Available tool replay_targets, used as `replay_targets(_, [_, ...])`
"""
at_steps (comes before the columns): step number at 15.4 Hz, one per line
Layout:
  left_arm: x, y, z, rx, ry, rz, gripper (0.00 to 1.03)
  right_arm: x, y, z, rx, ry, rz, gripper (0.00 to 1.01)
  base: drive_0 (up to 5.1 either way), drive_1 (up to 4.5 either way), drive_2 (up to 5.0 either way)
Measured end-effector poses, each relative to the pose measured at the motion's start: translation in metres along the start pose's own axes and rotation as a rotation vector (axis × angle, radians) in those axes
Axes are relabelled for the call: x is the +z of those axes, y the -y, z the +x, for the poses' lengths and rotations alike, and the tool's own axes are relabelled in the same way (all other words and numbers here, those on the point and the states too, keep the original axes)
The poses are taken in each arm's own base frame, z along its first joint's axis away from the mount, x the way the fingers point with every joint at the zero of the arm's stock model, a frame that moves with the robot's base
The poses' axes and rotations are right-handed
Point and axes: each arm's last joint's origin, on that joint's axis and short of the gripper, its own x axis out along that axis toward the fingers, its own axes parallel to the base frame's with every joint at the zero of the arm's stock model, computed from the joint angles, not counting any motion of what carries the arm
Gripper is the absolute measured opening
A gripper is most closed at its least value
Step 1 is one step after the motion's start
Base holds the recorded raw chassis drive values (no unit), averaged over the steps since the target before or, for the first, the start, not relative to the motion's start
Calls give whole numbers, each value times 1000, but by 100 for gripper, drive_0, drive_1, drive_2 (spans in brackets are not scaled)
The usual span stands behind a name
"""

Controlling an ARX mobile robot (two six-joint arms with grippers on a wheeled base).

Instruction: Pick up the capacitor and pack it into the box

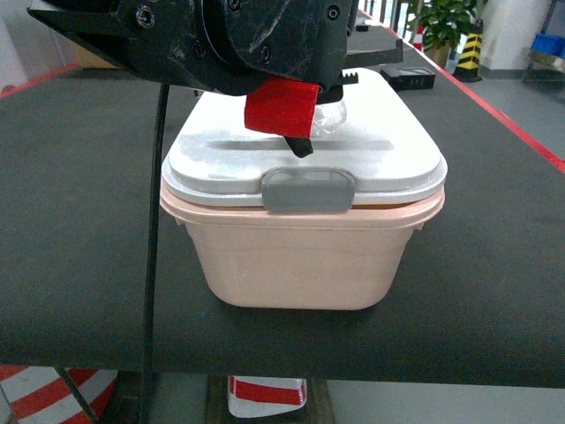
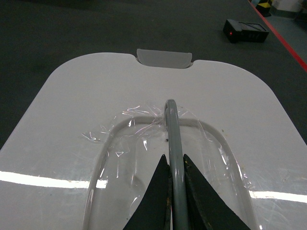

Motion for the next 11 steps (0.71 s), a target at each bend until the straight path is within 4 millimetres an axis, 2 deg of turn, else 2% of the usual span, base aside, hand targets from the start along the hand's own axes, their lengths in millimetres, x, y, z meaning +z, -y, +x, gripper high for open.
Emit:
replay_targets(7, [0,1,0,1,-29,14,2,0,0,0,0,0,0,98,0,0,0])
replay_targets(9, [2,-3,-5,-23,3,7,48,0,0,0,0,0,0,98,0,0,0])
replay_targets(11, [24,-5,-18,-48,75,-2,71,0,0,0,0,0,0,98,0,0,0])
